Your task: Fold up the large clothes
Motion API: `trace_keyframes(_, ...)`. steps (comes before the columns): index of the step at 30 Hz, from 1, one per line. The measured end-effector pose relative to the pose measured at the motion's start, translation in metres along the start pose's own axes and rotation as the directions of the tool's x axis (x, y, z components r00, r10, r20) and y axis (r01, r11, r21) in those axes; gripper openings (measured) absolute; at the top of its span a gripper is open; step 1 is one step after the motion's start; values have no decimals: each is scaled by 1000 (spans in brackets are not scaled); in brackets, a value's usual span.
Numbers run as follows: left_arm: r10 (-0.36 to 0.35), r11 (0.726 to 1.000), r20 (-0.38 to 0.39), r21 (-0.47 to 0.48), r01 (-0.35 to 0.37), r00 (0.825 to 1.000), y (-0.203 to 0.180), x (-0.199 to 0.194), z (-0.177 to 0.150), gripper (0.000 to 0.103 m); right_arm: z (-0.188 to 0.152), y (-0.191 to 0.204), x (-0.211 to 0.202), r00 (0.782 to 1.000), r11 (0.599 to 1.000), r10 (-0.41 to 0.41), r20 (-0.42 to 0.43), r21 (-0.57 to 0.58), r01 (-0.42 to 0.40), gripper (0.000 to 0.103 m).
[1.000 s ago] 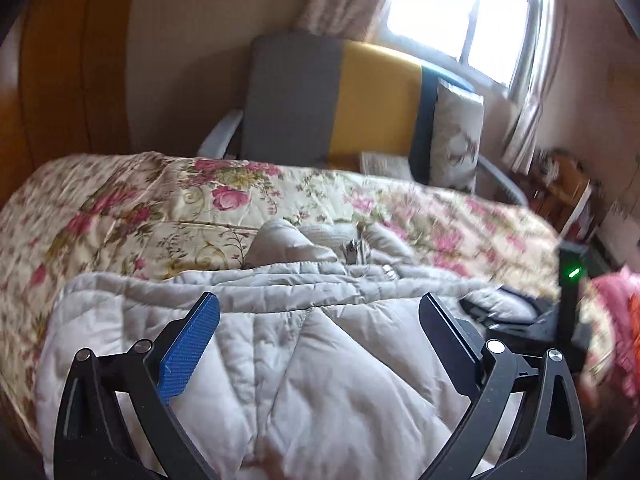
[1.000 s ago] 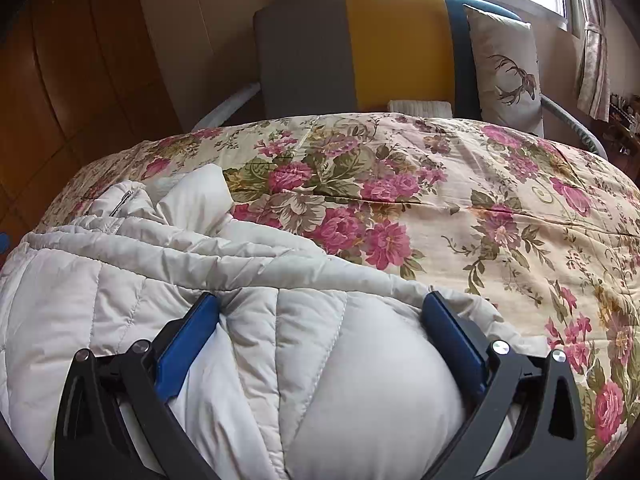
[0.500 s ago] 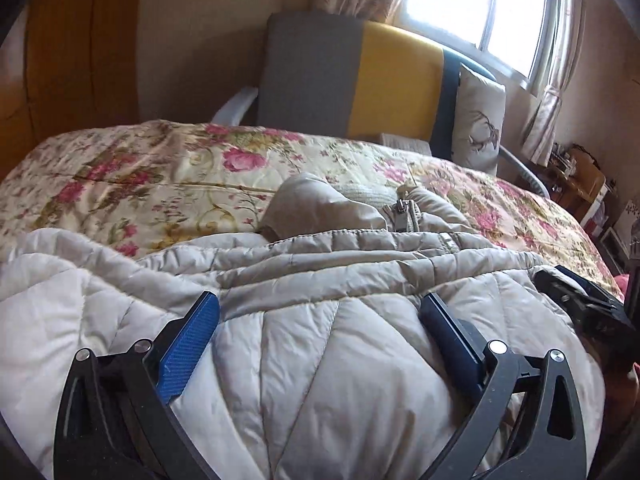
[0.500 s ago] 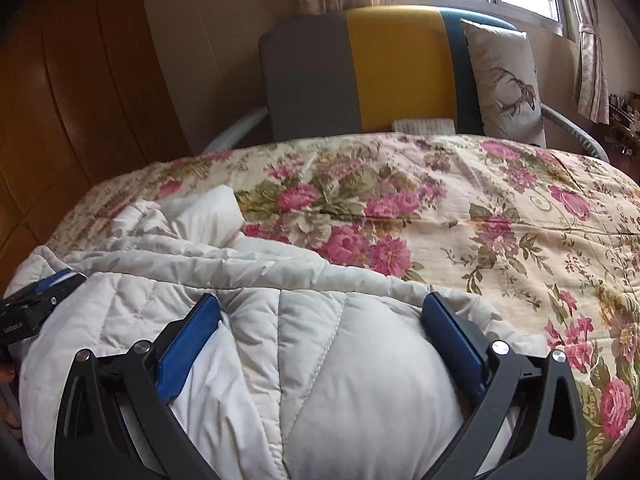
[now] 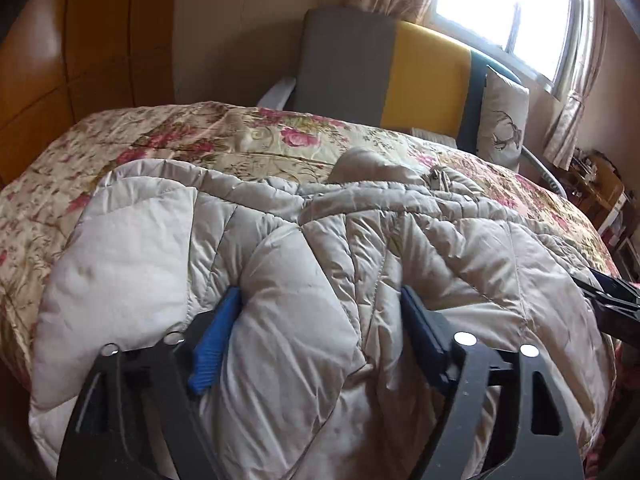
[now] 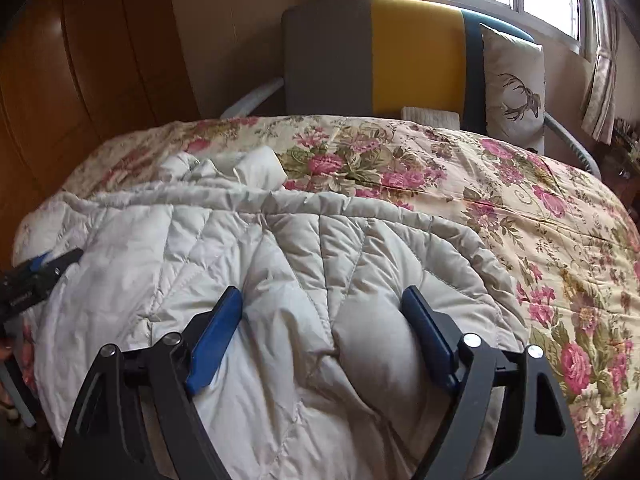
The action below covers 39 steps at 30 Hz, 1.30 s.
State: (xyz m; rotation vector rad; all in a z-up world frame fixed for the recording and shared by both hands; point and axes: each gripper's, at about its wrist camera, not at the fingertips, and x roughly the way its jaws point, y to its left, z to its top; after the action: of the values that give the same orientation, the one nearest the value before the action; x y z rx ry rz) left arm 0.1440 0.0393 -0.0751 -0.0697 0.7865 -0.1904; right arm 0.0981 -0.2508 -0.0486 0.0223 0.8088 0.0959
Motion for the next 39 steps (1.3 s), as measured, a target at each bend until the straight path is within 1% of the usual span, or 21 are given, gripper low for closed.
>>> trace_keyframes(1, -2, 1000, 1, 7, 2, 1000, -2, 0, 0, 49, -2, 1, 1, 1000, 1000, 8, 14, -7, -7, 47)
trace_keyframes(2, -7, 1000, 2, 8, 7, 1000, -4, -1, 0, 39, -2, 1, 0, 1000, 1000, 12, 21, -10, -12, 41)
trace_keyframes(3, -20, 1000, 3, 9, 20, 1000, -5, -4, 3, 26, -1, 1, -3, 999, 1000, 11, 31, -13, -10, 28)
trace_keyframes(4, -34, 999, 3, 9, 34, 999, -6, -8, 6, 17, 1, 0, -7, 999, 1000, 14, 43, -12, -13, 19)
trace_keyframes(6, -51, 999, 25, 5, 51, 998, -8, -21, 13, 12, 8, -4, -18, 997, 1000, 23, 72, 2, -23, 10)
trace_keyframes(9, -58, 998, 91, 19, 56, 994, -14, -38, 30, 12, 23, -9, -28, 992, 999, 32, 120, 6, -33, 1)
trace_keyframes(12, -25, 998, 122, 52, 19, 992, -20, -35, 47, 12, 38, -11, -22, 990, 1000, 11, 137, -11, -10, 0)
trace_keyframes(14, 1, 998, 112, 70, -9, 994, -20, -22, 52, 12, 44, -17, -7, 993, 1000, 16, 118, 2, -17, 0)
trace_keyframes(16, 23, 997, 62, 68, -27, 998, -15, 6, 54, 12, 47, -23, 13, 996, 999, 19, 88, 26, -22, 0)
trace_keyframes(18, 24, 998, 10, 51, -24, 1000, -9, 33, 50, 12, 46, -31, 33, 998, 998, 13, 55, 56, -16, 0)
trace_keyframes(20, 4, 999, -2, 33, -4, 1000, -2, 47, 46, 15, 41, -40, 53, 1000, 995, 16, 20, 99, -18, 0)
trace_keyframes(22, -27, 1000, -20, 5, 27, 999, 6, 60, 44, 26, 37, -50, 68, 1000, 989, 21, 3, 145, -21, 0)
trace_keyframes(25, -74, 996, -20, -42, 74, 997, 15, 64, 40, 32, 38, -58, 79, 999, 984, 41, -12, 172, -39, 0)
trace_keyframes(29, -81, 995, -1, -56, 81, 997, 19, 53, 30, 35, 33, -58, 72, 998, 983, 67, 19, 172, -69, 0)
trace_keyframes(32, -70, 996, 3, -59, 70, 998, 26, 33, 19, 40, 30, -55, 59, 996, 983, 84, 30, 164, -88, 3)
trace_keyframes(33, -67, 996, 0, -64, 67, 998, 28, 26, 18, 45, 32, -51, 51, 997, 986, 74, 31, 150, -78, 10)
trace_keyframes(34, -71, 995, 3, -74, 71, 997, 30, 16, 17, 53, 35, -45, 40, 996, 989, 67, 53, 130, -73, 33)
trace_keyframes(35, -77, 993, 20, -89, 78, 997, 33, 3, 17, 58, 39, -38, 27, 993, 992, 62, 97, 108, -72, 49)
trace_keyframes(36, -73, 992, 39, -101, 77, 997, 35, -5, 18, 70, 44, -29, 13, 986, 995, 58, 156, 76, -71, 71)
trace_keyframes(37, -60, 992, 66, -111, 67, 996, 38, -15, 21, 78, 49, -18, 4, 980, 997, 65, 186, 35, -72, 69)
trace_keyframes(39, -12, 993, 107, -113, 24, 994, 41, -25, 28, 79, 61, 4, -1, 980, 996, 80, 185, -43, -73, 67)
